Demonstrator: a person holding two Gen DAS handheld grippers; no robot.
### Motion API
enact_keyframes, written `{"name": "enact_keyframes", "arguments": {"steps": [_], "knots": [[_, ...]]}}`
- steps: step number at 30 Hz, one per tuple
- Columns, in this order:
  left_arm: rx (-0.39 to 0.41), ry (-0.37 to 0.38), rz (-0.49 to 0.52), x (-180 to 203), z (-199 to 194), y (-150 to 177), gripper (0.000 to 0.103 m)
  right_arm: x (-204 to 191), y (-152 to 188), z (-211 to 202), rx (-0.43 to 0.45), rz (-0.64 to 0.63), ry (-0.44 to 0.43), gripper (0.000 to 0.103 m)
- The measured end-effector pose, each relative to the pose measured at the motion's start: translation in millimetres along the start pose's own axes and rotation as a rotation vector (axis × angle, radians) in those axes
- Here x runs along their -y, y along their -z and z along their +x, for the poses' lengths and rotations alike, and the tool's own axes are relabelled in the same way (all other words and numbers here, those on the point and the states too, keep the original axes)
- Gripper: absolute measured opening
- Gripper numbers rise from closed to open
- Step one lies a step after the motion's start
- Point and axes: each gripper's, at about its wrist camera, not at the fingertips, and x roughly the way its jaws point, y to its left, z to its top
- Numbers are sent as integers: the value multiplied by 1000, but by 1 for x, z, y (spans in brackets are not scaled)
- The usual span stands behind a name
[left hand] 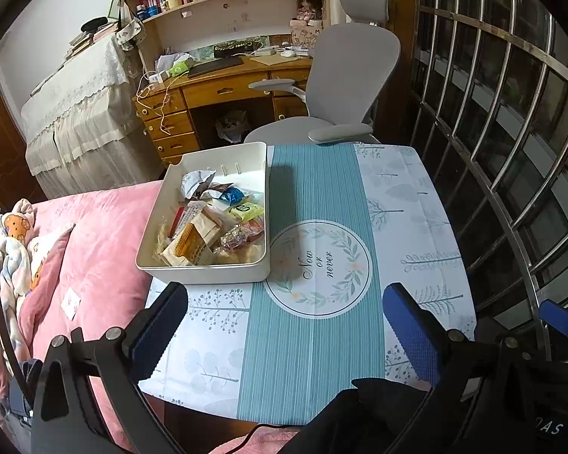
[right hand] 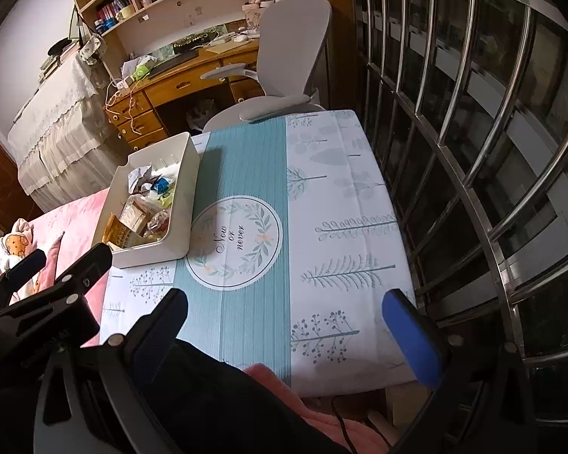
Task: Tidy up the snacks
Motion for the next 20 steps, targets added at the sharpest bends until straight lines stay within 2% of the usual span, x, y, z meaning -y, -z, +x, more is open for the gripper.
{"name": "enact_keyframes", "arguments": {"steps": [20], "knots": [[-26,-35,-26,9,-6,12,102,10,4,4,-36,-28,-30,103]]}}
